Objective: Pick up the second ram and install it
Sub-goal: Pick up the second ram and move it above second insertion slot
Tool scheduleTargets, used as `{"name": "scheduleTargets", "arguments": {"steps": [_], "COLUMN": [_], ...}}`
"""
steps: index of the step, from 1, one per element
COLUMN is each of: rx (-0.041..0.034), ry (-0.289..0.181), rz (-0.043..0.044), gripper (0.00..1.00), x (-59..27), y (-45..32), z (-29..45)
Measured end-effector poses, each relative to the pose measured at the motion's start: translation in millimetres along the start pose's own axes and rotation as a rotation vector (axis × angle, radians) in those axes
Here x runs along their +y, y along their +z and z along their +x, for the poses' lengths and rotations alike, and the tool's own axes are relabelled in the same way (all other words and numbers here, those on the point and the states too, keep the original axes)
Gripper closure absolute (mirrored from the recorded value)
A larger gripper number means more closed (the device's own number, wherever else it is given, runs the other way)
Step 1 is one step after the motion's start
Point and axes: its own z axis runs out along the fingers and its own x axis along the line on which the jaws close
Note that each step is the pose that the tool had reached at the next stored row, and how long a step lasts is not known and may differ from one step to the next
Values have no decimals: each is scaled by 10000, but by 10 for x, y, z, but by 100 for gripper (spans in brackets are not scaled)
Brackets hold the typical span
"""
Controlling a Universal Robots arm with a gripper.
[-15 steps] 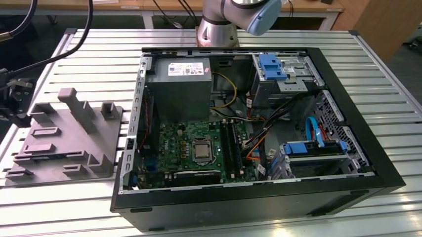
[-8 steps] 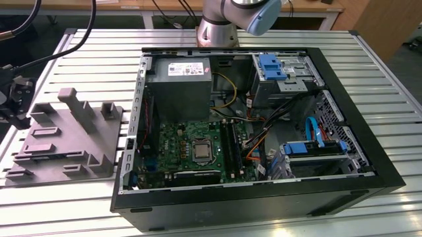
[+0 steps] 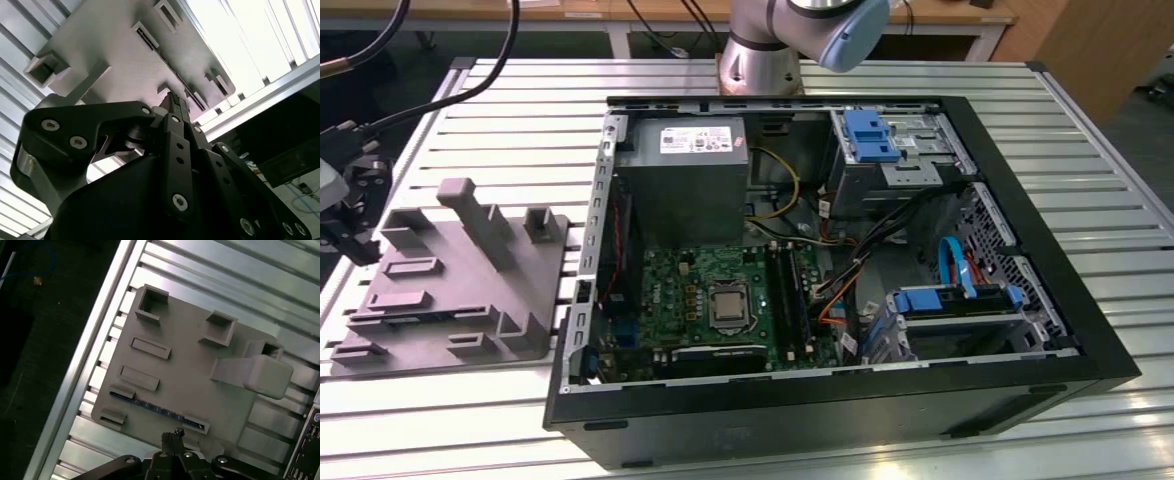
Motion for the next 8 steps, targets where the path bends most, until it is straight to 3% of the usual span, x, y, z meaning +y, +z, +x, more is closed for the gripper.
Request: {"name": "scheduleTargets", "arguments": {"steps": [8], "rx": [45], "ry": [-1391], "rz": [96], "gripper": [90], "x": [0], "y": [8], "z": [0]}}
